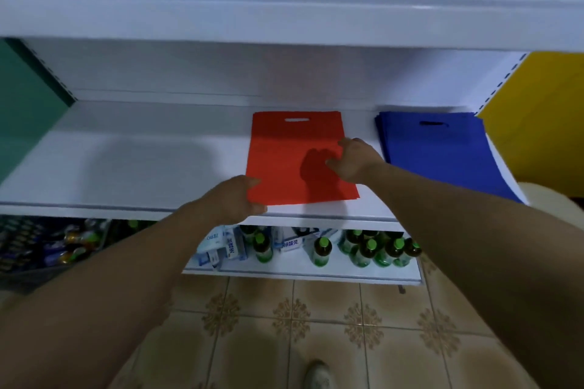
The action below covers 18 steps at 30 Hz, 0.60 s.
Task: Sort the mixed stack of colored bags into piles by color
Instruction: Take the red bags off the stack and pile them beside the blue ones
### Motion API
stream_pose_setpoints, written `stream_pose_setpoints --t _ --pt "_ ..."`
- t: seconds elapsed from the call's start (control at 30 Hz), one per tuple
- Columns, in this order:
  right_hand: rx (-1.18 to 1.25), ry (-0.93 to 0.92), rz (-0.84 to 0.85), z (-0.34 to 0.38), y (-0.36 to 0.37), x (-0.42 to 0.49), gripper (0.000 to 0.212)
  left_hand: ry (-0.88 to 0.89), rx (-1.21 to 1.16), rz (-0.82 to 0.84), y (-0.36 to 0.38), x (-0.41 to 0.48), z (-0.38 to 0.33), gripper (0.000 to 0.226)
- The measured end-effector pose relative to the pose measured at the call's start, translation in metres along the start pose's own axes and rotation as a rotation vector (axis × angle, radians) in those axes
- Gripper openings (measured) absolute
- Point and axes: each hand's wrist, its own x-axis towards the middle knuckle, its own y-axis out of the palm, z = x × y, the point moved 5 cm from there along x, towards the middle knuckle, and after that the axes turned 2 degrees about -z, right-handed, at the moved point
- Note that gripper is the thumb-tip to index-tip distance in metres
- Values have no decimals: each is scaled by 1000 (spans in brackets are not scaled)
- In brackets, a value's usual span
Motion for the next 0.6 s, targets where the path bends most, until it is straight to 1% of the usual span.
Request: stream_pose_setpoints --t 0.1,0.37,0.5,0.6 --pt "12 -19 -45 26 -25 -44 65 78 39 -34 -18 -41 -5 74" --pt "-32 -93 -222 126 -91 -192 66 241 24 -229 -79 -180 3 70" --pt "-90 -149 -296 186 -123 -245 65 264 34 -288 -116 -239 16 69" --pt "-109 -196 -339 232 -145 -272 64 266 47 -377 -150 -279 30 68"
